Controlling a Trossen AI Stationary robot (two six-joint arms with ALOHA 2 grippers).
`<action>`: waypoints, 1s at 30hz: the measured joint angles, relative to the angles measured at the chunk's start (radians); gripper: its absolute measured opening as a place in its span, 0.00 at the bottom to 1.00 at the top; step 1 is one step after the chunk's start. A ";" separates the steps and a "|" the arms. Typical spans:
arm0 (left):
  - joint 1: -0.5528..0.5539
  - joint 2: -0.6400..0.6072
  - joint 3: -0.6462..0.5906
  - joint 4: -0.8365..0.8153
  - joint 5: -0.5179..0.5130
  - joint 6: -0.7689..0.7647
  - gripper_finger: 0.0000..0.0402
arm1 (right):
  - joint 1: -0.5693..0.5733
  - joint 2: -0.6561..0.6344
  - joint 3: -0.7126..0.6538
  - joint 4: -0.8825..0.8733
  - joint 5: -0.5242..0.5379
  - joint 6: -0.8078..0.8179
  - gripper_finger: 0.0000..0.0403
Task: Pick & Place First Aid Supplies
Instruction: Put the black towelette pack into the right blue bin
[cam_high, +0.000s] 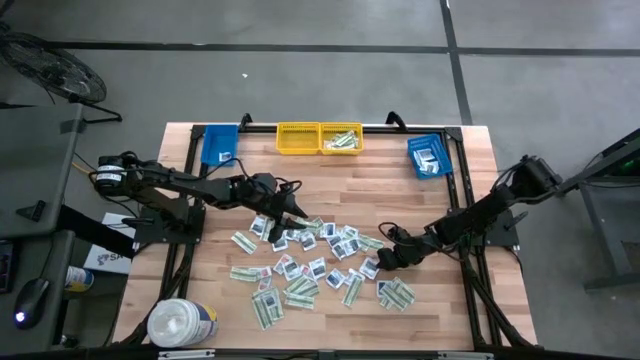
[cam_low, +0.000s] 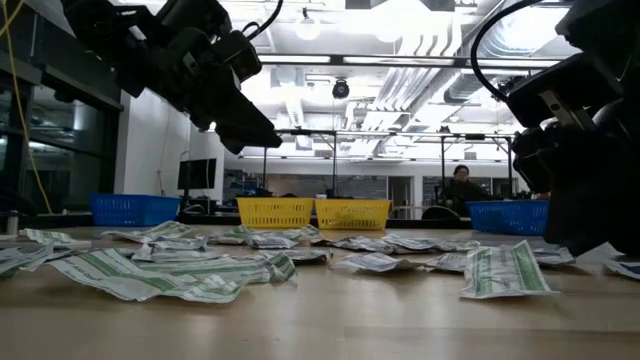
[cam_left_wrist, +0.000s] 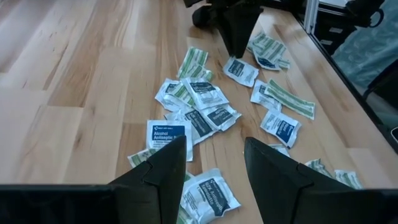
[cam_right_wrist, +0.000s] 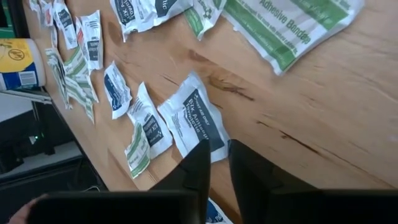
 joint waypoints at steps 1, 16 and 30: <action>0.000 0.000 0.000 -0.001 0.000 -0.006 0.40 | 0.000 0.000 0.000 0.000 0.000 -0.007 0.10; 0.000 0.000 0.000 -0.015 0.000 -0.039 0.40 | 0.010 -0.011 0.011 -0.016 0.042 -0.130 0.00; 0.000 0.000 0.000 -0.015 0.000 -0.051 0.40 | 0.003 -0.083 0.282 -0.516 0.042 -0.280 0.00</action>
